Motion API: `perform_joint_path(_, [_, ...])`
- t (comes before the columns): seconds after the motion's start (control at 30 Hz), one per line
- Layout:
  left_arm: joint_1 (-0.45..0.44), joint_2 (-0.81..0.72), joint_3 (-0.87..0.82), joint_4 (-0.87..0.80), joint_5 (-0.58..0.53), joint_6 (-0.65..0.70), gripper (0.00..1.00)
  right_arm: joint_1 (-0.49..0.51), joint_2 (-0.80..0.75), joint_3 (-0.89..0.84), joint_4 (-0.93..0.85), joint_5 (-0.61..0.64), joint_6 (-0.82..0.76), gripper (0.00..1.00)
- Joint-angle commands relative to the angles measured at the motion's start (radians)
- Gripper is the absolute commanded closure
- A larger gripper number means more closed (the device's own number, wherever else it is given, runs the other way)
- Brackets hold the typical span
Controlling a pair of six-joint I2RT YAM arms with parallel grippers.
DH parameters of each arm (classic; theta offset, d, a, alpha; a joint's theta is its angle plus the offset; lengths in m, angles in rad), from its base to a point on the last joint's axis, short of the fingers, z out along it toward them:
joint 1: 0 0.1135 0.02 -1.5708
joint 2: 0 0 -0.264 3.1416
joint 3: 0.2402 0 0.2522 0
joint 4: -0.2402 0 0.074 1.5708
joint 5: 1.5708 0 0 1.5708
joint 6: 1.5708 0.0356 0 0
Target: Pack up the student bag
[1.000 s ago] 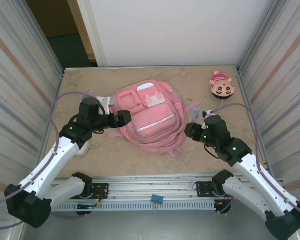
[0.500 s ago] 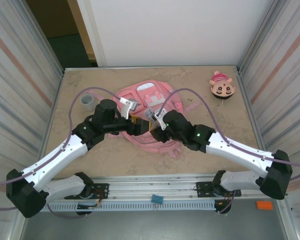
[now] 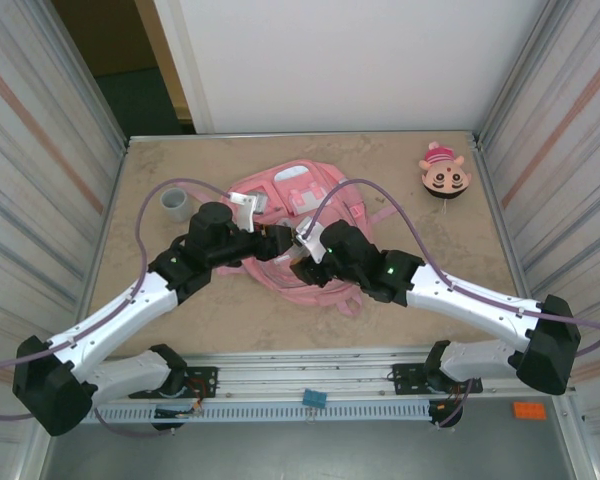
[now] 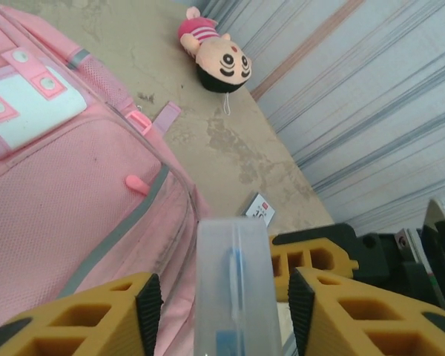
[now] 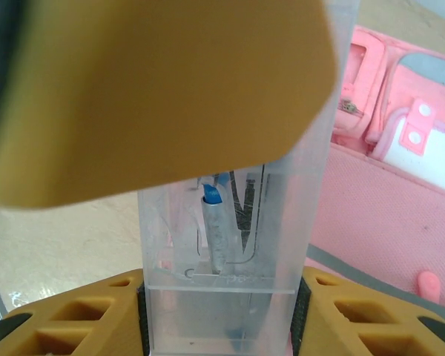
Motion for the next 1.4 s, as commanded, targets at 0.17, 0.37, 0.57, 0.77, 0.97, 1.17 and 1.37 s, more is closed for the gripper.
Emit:
perform_joint_path(0.17, [0.004, 0.011, -0.014, 0.063, -0.027, -0.114, 0.71, 0.007, -0.005, 0.037, 0.068, -0.041, -0.047, 0.52])
perform_joint_path(0.37, [0.015, -0.019, -0.02, 0.04, -0.069, -0.149, 0.8, 0.008, -0.011, 0.029, 0.094, -0.028, -0.036, 0.5])
perform_joint_path(0.57, [0.053, -0.028, -0.022, 0.039, -0.045, -0.211, 0.85, 0.006, -0.044, 0.006, 0.126, 0.003, -0.009, 0.44])
perform_joint_path(0.77, [0.077, -0.033, -0.018, 0.046, -0.035, -0.264, 0.86, -0.05, -0.13, -0.039, 0.192, -0.009, 0.079, 0.33])
perform_joint_path(0.97, [0.092, -0.045, -0.026, 0.056, -0.046, -0.352, 0.89, -0.186, -0.23, -0.11, 0.278, -0.095, 0.294, 0.22])
perform_joint_path(1.17, [0.092, -0.053, -0.048, 0.095, -0.054, -0.453, 0.88, -0.276, -0.291, -0.126, 0.247, -0.117, 0.419, 0.18])
perform_joint_path(1.37, [0.109, -0.074, -0.1, 0.123, -0.086, -0.52, 0.89, -0.279, -0.265, -0.097, 0.146, -0.076, 0.461, 0.21])
